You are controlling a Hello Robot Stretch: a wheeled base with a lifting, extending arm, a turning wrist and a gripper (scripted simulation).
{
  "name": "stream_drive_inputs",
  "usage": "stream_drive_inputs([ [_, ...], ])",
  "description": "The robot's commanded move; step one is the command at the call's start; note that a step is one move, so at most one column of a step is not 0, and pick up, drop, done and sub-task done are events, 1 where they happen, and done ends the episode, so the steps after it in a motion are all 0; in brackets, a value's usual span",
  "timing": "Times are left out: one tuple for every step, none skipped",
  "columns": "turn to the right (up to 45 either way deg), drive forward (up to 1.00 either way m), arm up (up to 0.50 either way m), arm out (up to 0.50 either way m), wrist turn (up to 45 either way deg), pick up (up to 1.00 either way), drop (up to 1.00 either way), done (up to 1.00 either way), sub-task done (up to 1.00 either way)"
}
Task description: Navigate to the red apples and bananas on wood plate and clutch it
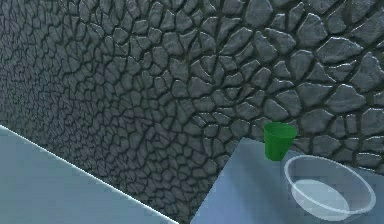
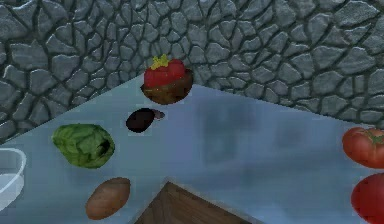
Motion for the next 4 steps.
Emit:
stream_drive_inputs([
  [0.0,0.0,0.5,0.0,0.0,0.0,0.0,0.0,0.0],
  [0.0,0.0,0.38,0.0,0.0,0.0,0.0,0.0,0.0],
  [0.0,0.0,0.0,0.48,0.0,0.0,0.0,0.0,0.0],
  [0.0,0.0,0.0,0.0,45.0,0.0,0.0,0.0,0.0],
])
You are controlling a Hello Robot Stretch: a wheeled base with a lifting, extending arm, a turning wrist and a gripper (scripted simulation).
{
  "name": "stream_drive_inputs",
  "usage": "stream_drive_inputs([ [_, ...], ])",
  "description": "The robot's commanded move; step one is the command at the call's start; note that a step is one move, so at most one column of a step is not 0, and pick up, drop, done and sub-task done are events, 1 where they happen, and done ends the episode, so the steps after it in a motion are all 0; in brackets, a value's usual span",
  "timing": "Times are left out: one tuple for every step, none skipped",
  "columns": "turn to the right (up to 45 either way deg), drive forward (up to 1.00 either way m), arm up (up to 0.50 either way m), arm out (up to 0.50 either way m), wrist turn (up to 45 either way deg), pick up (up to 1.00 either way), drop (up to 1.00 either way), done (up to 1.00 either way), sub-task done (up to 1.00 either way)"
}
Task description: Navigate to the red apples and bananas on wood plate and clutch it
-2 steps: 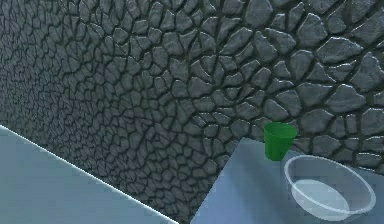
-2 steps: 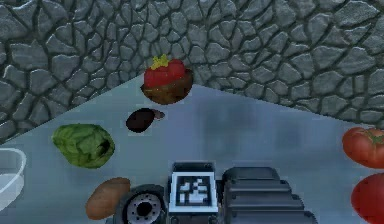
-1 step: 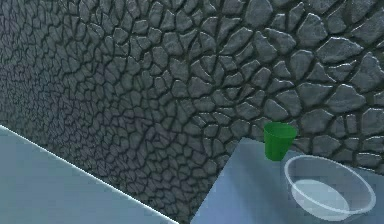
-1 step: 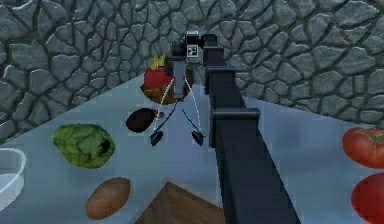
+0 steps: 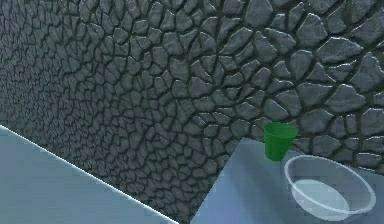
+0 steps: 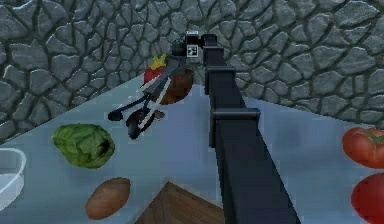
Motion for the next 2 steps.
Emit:
stream_drive_inputs([
  [0.0,0.0,0.0,0.0,45.0,0.0,0.0,0.0,0.0],
  [0.0,0.0,0.0,0.0,45.0,0.0,0.0,0.0,0.0],
])
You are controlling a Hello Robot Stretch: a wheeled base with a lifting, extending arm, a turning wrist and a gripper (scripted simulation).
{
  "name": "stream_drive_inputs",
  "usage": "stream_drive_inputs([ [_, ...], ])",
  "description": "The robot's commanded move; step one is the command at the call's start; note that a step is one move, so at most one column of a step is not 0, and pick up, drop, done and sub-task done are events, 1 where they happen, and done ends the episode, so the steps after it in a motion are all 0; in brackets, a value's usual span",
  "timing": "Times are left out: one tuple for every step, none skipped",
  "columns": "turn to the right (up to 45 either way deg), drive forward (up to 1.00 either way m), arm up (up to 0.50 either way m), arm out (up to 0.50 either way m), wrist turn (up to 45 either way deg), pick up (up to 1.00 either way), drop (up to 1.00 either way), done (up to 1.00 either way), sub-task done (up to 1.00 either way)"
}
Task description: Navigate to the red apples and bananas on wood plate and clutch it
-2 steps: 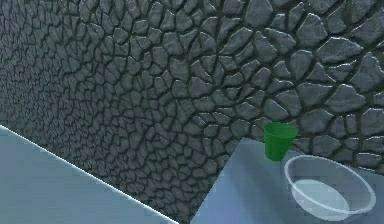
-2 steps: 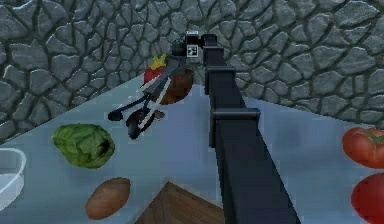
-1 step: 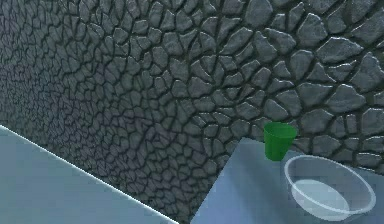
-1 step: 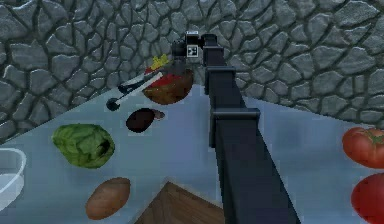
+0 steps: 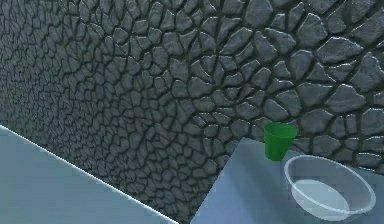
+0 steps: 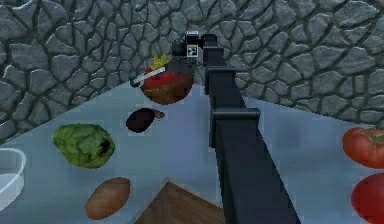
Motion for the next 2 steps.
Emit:
stream_drive_inputs([
  [0.0,0.0,0.0,0.0,12.0,0.0,0.0,0.0,0.0],
  [0.0,0.0,0.0,0.0,0.0,1.0,0.0,0.0,0.0],
])
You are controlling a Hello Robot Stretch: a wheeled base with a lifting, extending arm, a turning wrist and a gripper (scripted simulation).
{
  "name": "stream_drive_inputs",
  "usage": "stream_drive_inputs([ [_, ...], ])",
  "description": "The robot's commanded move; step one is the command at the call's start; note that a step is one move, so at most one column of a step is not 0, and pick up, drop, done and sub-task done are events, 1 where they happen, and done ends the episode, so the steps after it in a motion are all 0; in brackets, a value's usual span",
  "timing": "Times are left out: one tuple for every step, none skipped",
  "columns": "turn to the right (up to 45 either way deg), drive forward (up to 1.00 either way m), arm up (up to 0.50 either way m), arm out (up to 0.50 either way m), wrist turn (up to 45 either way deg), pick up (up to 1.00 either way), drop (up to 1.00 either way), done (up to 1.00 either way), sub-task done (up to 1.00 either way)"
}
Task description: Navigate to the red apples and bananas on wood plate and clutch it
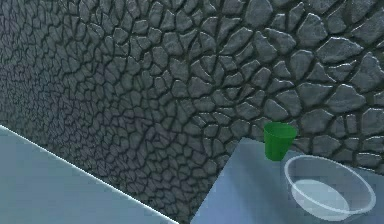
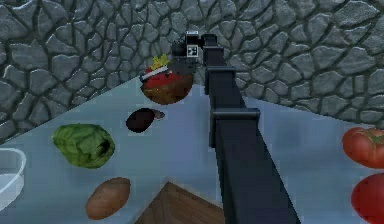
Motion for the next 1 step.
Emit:
stream_drive_inputs([
  [0.0,0.0,0.0,0.0,0.0,0.0,0.0,1.0,0.0],
])
